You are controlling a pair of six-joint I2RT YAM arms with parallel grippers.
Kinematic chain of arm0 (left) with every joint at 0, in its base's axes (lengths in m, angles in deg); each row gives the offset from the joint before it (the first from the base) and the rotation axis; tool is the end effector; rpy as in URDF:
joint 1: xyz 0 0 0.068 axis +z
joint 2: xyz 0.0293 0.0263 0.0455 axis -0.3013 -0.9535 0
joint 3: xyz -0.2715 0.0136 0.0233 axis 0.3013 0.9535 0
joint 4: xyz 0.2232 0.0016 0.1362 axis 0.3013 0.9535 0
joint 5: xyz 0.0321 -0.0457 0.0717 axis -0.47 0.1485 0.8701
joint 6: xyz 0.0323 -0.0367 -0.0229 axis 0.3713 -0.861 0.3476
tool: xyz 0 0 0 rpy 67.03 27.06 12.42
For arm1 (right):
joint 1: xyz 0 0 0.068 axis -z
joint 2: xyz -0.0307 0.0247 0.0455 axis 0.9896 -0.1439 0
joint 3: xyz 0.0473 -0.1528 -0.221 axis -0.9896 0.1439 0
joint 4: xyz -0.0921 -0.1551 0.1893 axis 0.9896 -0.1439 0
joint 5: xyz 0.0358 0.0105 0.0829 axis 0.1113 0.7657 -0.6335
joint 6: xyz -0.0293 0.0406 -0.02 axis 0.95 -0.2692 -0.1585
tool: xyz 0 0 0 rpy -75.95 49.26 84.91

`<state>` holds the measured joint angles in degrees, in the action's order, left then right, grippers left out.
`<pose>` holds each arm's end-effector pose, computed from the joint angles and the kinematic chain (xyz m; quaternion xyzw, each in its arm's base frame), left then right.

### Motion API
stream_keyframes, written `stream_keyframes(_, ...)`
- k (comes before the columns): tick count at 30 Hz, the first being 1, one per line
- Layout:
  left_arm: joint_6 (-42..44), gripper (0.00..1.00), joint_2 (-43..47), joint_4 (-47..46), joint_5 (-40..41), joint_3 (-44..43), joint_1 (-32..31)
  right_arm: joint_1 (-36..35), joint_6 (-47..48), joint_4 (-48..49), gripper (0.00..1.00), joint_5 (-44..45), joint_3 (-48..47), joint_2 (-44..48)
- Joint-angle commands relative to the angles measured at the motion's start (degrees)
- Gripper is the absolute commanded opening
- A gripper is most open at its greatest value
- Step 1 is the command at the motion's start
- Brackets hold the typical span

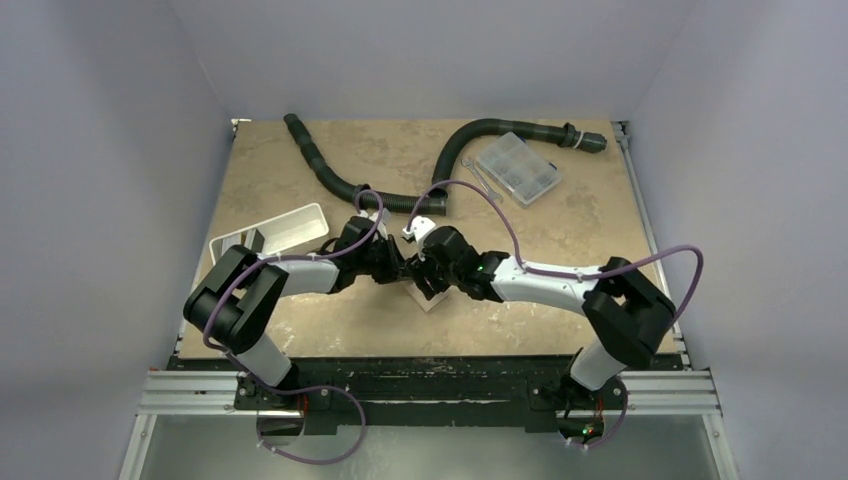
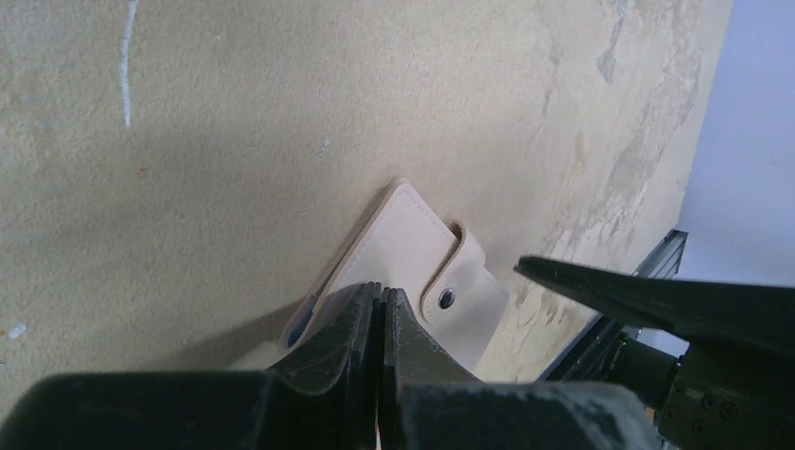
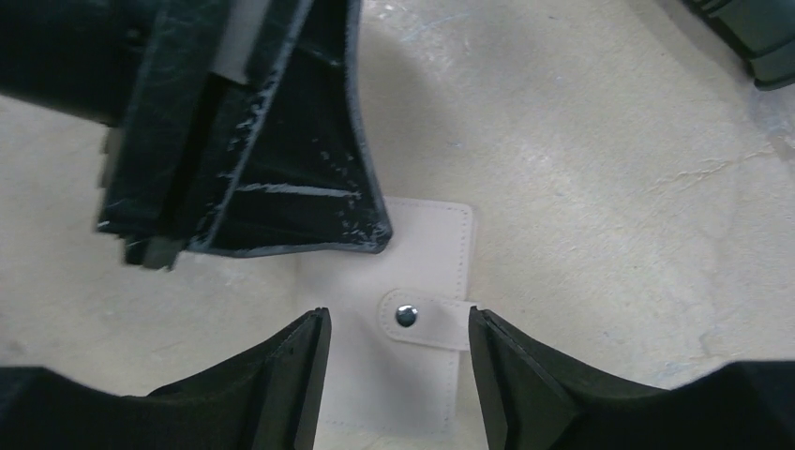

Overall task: Put the credit cards into the card holder
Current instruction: Open the card holder at the center of the board.

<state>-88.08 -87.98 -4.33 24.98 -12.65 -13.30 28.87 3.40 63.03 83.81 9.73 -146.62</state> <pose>0.2513 -0.1644 0.1351 -0.0704 0.8977 -0.3822 0.2078 0.2009 0.2595 0.1969 -0.3396 0.8495 0.1606 0.3704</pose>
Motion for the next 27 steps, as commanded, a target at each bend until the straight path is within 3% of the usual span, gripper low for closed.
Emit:
stream_keyframes(1,1.1,0.00,-1.0,2.0,2.8,0.7,-0.2,0.4,4.0,1.3,0.64,4.8,-2.6,-2.3)
stream_keyframes(11,2.7,0.00,-1.6,4.2,4.3,0.3,-0.2,0.4,-0.3,3.5,0.61,-1.7,-1.1,-5.9)
stream_keyframes(17,3.4,0.00,-1.5,4.7,4.9,0.2,-0.2,0.4,-4.7,3.2,0.58,3.1,0.0,-8.1)
stream_keyframes(27,4.0,0.00,-1.6,7.2,7.2,0.2,-0.2,1.9,-14.7,3.5,0.16,10.5,0.4,-6.2)
